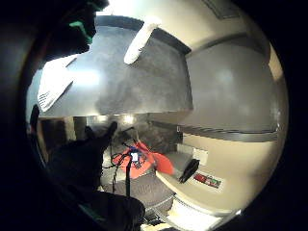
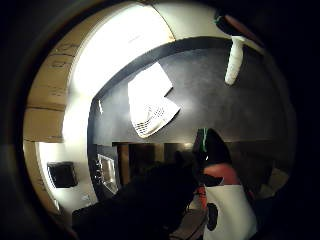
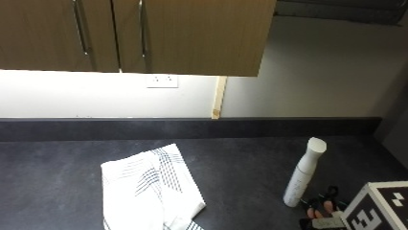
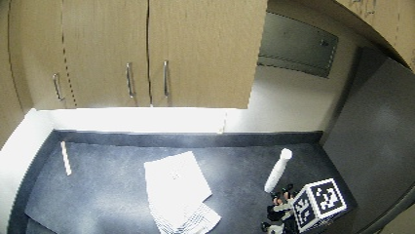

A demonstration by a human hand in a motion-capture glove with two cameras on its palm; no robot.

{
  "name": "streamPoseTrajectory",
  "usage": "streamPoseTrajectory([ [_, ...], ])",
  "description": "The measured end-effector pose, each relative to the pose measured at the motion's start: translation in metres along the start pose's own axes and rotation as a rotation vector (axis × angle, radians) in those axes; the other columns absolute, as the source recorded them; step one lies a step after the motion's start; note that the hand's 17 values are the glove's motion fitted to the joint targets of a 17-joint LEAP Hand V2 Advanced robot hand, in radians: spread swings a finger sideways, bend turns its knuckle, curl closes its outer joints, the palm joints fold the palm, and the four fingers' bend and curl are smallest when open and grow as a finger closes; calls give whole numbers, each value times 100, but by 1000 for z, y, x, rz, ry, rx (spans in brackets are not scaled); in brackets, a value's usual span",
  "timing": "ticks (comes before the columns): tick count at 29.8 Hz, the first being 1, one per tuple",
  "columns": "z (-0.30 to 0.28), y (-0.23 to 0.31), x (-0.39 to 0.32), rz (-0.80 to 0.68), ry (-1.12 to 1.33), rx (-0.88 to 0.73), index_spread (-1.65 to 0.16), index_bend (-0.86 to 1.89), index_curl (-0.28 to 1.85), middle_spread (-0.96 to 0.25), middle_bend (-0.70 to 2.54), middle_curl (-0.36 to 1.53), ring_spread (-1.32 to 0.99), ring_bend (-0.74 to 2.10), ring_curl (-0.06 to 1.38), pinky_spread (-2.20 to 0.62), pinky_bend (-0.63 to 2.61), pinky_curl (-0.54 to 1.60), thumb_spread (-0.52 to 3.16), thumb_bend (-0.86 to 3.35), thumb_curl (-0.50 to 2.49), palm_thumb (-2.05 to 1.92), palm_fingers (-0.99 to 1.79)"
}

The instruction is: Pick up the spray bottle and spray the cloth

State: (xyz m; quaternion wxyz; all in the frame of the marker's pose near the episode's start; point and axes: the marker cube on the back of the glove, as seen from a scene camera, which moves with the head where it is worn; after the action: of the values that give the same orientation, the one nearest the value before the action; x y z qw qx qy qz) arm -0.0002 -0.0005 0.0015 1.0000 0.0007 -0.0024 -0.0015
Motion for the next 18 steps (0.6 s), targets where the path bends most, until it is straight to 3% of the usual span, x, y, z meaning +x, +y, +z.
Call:
streamPoseTrajectory([
  [8,2,-2,-1,-11,4,-6,-31,16,15,3,16,10,10,33,17,8,70,25,64,34,23,66,50],
  [18,4,-6,-6,1,-53,2,-36,15,20,4,17,16,12,36,22,9,74,30,83,26,31,70,47],
])
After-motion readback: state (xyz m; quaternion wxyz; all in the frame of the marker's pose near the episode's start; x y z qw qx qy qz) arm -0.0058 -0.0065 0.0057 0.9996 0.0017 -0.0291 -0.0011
